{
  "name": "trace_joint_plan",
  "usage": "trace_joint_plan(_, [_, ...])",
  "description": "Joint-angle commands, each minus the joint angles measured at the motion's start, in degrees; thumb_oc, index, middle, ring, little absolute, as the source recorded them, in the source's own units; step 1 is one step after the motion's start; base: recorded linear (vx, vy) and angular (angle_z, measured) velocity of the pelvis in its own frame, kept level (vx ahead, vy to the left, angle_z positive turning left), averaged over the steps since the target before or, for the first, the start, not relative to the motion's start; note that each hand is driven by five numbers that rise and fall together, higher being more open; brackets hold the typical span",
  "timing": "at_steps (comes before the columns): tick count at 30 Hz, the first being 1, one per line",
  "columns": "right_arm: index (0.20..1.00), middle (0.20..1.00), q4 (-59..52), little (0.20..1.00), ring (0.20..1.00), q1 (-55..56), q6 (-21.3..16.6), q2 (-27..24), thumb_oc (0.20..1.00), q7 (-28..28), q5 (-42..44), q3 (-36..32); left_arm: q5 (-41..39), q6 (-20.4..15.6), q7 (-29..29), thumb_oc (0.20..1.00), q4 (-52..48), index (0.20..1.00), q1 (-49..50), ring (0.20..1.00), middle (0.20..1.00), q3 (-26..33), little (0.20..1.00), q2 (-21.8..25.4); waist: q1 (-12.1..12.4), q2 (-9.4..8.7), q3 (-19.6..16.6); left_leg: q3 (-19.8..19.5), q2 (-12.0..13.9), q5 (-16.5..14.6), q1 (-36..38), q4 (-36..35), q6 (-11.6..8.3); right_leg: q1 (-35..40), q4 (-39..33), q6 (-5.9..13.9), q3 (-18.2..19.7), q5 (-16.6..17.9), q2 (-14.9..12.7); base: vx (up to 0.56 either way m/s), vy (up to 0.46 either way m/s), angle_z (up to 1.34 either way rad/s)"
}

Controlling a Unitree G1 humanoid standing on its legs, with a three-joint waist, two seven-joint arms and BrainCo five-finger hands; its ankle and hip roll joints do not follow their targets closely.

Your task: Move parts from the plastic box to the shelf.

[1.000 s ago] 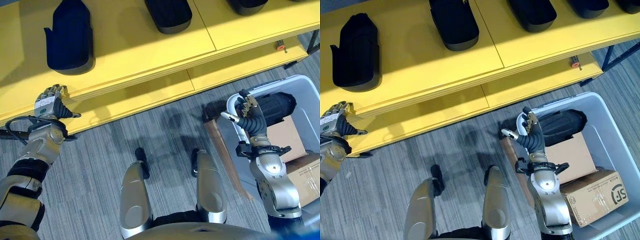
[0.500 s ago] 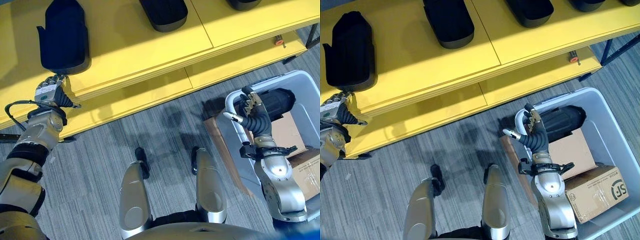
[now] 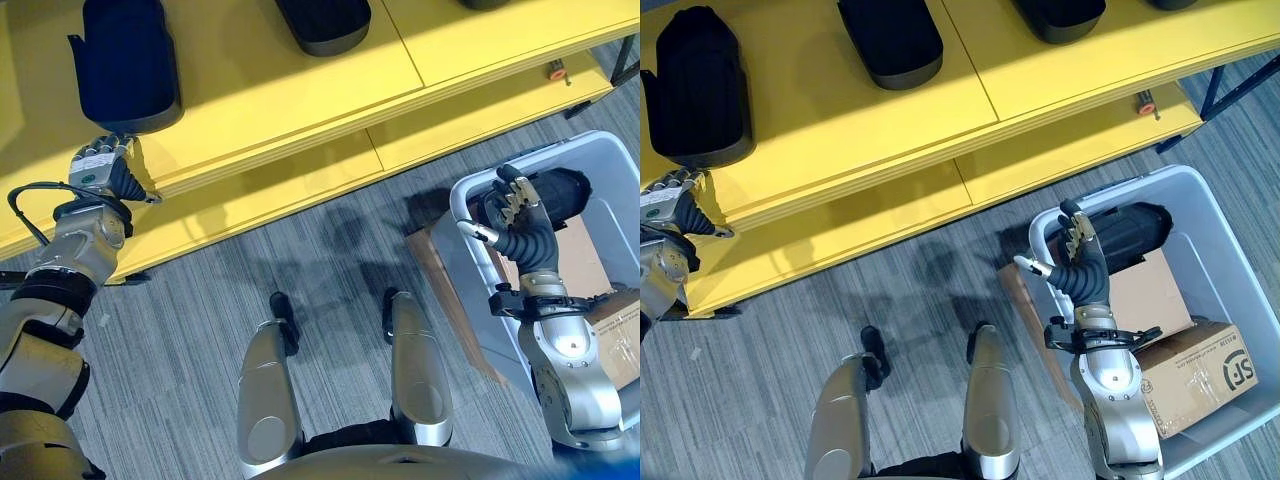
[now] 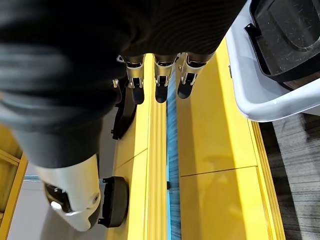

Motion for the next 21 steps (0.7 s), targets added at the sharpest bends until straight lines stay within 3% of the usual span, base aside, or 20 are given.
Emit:
trace_joint_plan(1, [1.000, 1.000, -1.07, 1.000, 1.000, -3.10, -4.54, 0.84, 1.000, -0.15, -1.49, -3.60, -0.56, -1.11, 0.11, 1.000, -2.80, 1.000, -2.30, 1.000, 1.000, 1.17, 1.000, 3.94, -0.75, -3.19, -1.59, -3.34, 2.53, 8.16, 8.01, 0.28, -5.98, 0.37, -3.23, -3.17, 2.64, 20.89, -5.16, 0.00, 0.000, 0.00])
trace_joint_plan(21, [1.000, 1.000, 0.45, 1.000, 1.000, -1.86, -6.52, 1.10, 1.000, -0.80, -2.09, -7.00, 0.36, -1.56, 0.75, 1.000, -5.65, 1.000, -8.98, 1.000, 1.000, -3.45, 1.000, 1.48, -1.36, -2.83, -1.59, -3.15, 1.77, 8.52, 9.67, -0.88, -6.22, 1.00, -2.61, -2.66, 2.69, 20.50, -6.30, 0.00, -0.001, 0.01])
